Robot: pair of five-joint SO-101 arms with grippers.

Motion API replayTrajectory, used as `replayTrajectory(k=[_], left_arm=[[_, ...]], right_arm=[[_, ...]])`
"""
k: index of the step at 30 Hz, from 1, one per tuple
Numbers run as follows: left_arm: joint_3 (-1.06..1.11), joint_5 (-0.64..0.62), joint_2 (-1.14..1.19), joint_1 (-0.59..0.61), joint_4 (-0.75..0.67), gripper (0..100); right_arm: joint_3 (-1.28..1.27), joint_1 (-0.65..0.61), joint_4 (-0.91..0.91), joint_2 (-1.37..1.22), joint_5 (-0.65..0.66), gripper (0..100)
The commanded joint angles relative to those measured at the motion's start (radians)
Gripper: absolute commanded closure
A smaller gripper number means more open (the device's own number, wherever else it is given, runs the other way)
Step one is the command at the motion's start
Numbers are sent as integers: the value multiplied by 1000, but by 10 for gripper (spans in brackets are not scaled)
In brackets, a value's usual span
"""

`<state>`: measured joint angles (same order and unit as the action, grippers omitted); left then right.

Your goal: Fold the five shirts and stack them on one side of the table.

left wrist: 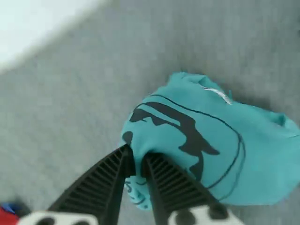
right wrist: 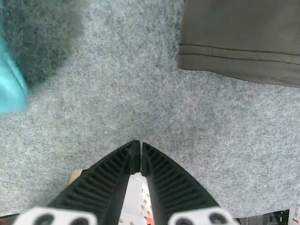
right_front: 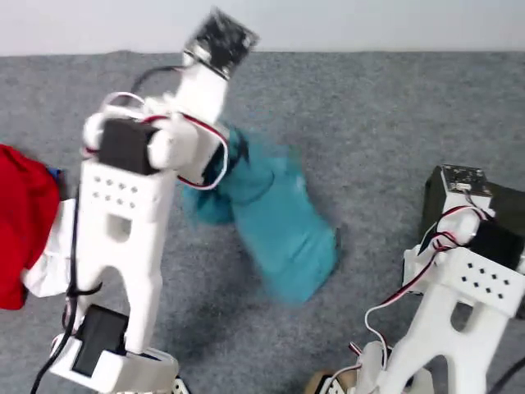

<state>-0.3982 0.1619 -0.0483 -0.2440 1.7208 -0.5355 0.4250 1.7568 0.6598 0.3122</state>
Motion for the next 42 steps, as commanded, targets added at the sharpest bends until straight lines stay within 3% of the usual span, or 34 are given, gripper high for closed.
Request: replayTrajectory(k=[1,5,10,14,21,31,38,42], left_arm=[[237,-5,0,57,-126,995],[397,-6,74,169,-276,967],[400,-6,157,282,-235,803],[400,72,157,354,-166,800],[346,117,157,453,-32,801],[288,87,157,647,-81,802],[153,87,157,802,20,802],[99,87,157,924,32,802]], right_arm=[[9,-7,35,15,-6,990],[9,-54,22,13,-5,990],[9,-252,31,13,14,990],[11,-410,4,10,14,990],[28,-542,-120,-139,14,990],[341,-851,33,-513,12,988],[526,-1035,38,-725,-11,830],[621,-1096,35,-834,-21,821]])
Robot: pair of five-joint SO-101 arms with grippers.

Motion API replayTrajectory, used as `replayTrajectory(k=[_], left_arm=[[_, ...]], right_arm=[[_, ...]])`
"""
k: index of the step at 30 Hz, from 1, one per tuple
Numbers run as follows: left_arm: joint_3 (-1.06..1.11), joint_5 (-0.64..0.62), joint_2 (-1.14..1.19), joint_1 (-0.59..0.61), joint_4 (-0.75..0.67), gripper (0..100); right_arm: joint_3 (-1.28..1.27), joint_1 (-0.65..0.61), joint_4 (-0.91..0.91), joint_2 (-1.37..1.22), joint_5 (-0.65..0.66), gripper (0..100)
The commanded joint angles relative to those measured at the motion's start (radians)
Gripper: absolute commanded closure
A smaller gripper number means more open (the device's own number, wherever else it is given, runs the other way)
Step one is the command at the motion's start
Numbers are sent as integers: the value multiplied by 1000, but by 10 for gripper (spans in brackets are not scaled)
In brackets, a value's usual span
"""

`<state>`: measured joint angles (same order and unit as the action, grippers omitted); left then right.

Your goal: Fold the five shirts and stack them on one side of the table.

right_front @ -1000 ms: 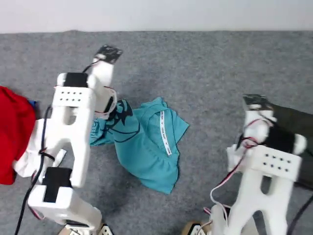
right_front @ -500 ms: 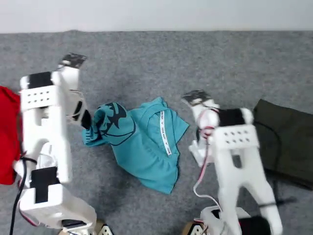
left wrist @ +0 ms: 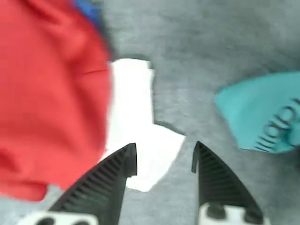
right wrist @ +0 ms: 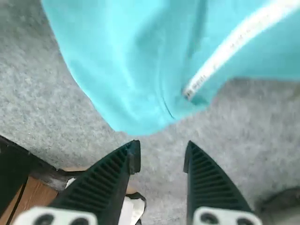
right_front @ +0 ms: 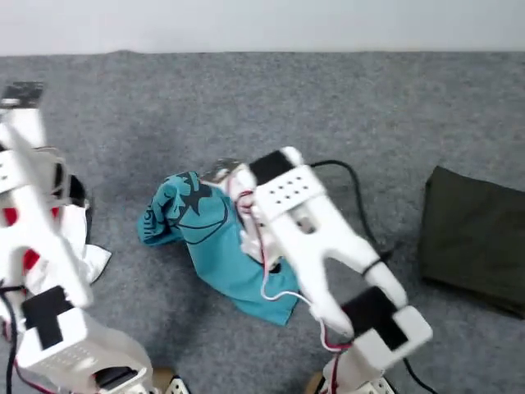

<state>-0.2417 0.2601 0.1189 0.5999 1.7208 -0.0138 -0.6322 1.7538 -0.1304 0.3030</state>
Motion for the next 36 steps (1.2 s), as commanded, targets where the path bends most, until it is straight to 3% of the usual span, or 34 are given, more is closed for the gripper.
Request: replayTrajectory(k=[1,10,14,19,27,33,36], left_arm=[[-64,-11,-11,110,32,802],[-62,-3,-9,226,31,802],[-62,-3,-6,221,14,802],[-62,-3,-3,226,0,802],[-62,-3,-3,226,3,802],[-62,-3,-8,222,8,802],[-61,-3,-9,224,9,802]], right_arm=[[124,-50,38,-81,-12,821],[365,-77,35,-433,-14,825],[483,-73,36,-524,-12,972],[611,25,36,-549,-3,990],[916,252,5,-562,157,990],[1071,374,-16,-656,166,988],[1099,397,48,-684,160,918]])
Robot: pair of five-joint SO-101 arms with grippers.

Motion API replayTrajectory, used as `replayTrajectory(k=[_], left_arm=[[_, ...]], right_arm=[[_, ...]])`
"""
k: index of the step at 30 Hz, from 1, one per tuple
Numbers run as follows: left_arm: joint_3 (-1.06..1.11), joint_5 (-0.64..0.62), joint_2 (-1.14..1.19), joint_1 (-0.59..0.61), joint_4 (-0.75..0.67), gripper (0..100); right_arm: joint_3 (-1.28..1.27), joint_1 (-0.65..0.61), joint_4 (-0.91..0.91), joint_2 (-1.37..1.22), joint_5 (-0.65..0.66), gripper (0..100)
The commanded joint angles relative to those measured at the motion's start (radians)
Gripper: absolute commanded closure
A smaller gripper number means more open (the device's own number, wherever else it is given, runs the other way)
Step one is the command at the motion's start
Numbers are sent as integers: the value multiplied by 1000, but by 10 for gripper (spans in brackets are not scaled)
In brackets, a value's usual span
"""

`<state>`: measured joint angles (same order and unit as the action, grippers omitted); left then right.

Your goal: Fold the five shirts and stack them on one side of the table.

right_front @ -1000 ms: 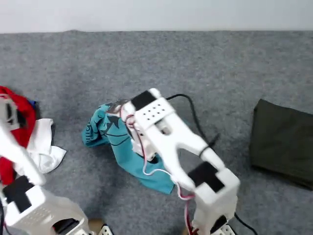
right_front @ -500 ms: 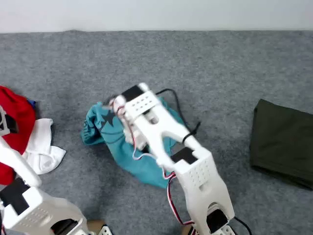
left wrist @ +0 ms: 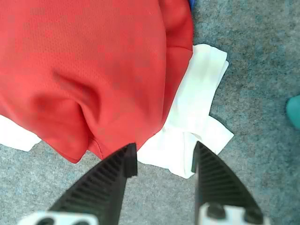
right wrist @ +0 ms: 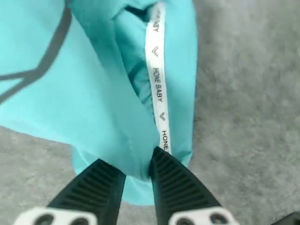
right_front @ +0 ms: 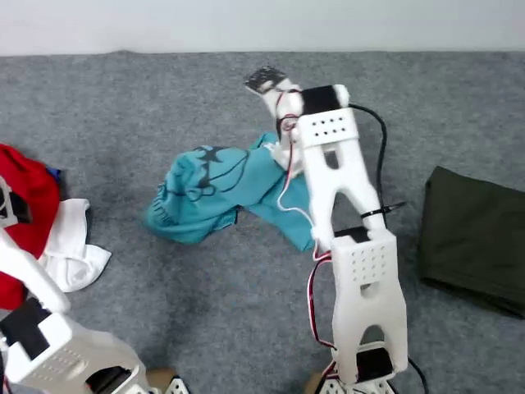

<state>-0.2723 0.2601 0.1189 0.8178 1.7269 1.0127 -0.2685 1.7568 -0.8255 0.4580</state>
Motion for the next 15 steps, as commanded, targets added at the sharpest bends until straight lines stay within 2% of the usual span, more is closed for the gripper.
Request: replayTrajectory(k=[1,3,7,15], left_arm=[[-30,-3,-9,6,3,802],[-30,-3,-9,8,3,802],[-30,-5,-9,8,3,802],[-30,-5,-6,8,3,802]], right_arm=[[72,41,45,21,-9,883],[74,48,42,70,-52,823],[15,28,44,168,-55,811],[-511,-28,42,495,-58,811]])
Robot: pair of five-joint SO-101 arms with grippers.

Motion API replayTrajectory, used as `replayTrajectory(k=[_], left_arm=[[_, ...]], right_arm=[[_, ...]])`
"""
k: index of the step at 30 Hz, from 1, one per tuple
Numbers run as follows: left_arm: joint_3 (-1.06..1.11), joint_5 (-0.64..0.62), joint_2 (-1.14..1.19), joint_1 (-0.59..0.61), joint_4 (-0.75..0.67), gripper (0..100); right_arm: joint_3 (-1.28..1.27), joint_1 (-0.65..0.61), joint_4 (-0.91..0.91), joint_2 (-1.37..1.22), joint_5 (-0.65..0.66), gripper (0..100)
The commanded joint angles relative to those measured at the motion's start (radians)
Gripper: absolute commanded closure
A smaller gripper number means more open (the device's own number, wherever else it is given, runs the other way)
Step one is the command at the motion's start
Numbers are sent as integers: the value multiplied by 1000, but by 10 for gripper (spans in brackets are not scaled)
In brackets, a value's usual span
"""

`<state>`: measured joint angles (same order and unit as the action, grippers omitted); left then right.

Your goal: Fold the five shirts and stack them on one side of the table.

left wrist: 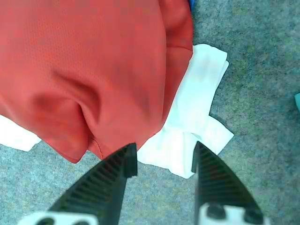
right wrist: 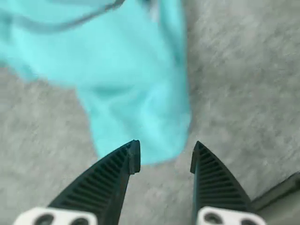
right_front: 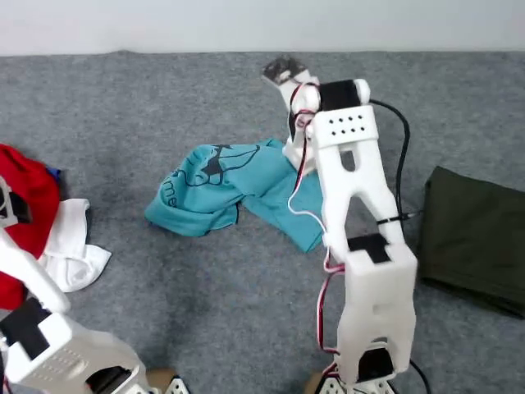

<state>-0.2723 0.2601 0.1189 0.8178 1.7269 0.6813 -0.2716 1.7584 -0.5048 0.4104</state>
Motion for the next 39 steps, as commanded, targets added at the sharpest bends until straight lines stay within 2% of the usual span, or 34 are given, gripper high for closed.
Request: replayTrajectory(k=[1,5,8,13,19,25,29,32,39], left_arm=[[-30,-5,-5,8,3,802],[-30,-5,0,3,0,802],[-30,-5,0,-2,-3,802],[-30,-6,0,-28,-3,802],[-30,-5,-3,-17,2,802],[-28,-5,0,6,2,802],[-28,-5,0,6,-2,802],[-28,-5,0,5,-2,802],[-28,-3,0,8,-2,802]], right_arm=[[-255,-36,41,213,-11,811],[-502,-88,36,302,-12,811],[-589,-137,13,286,-14,811],[-600,-180,-101,200,-14,811],[-600,-151,-185,62,-11,811],[-539,-99,-191,-53,-8,825],[-454,-94,-188,-127,-6,941],[-400,-94,-182,-166,-6,991],[-233,-94,-36,-197,14,988]])
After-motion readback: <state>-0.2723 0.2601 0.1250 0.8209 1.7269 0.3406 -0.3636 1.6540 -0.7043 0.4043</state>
